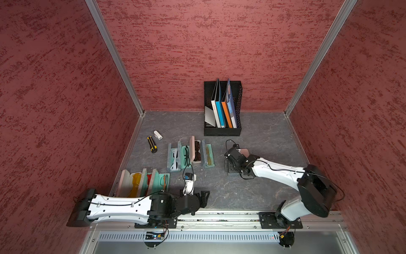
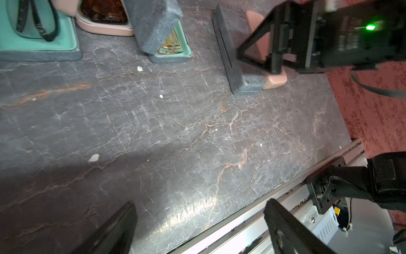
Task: Close the glasses case
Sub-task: Move the glasses case to the center of the board.
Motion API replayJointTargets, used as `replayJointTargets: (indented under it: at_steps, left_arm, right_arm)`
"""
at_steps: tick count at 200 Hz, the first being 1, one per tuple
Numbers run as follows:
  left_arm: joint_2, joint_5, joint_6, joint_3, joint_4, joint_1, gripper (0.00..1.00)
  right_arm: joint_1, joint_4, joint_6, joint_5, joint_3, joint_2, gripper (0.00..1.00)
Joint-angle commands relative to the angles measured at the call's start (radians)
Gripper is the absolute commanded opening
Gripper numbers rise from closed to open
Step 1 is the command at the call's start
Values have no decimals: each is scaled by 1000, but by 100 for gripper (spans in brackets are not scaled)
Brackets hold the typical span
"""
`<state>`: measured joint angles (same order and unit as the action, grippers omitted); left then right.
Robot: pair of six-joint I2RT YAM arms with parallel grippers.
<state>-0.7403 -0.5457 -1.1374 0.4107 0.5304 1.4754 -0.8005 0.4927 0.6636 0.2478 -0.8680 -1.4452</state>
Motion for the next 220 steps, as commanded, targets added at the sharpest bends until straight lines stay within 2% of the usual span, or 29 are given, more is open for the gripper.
replayJointTargets:
  at_steps: [1,19,36,61,89,154,220]
  left_arm:
    - [23,4,-15,28,65,-59,93]
    - [17,84,43,42,40,-148,92]
    - [-14,140,90,76,46,-224,90]
    - [-37,148,119,126,85,-276,83]
    - [-33,197,149,130,79,-341,80]
    - [4,199,165,137,117,-342,79]
    - [15,176,167,155,149,-308,78]
  right_arm:
    - [-14,-109,-5,-109,13,101,94]
    - [-20,-155,-14,-224,-12,77,93]
    - [-23,-153,-24,-274,-78,-5,86]
    - [-28,-152,-36,-285,-152,-142,80]
    - [-27,-150,-53,-292,-227,-260,72]
    - [-9,-113,-79,-227,-341,-406,55]
    - [39,-136,-87,-238,-345,-426,52]
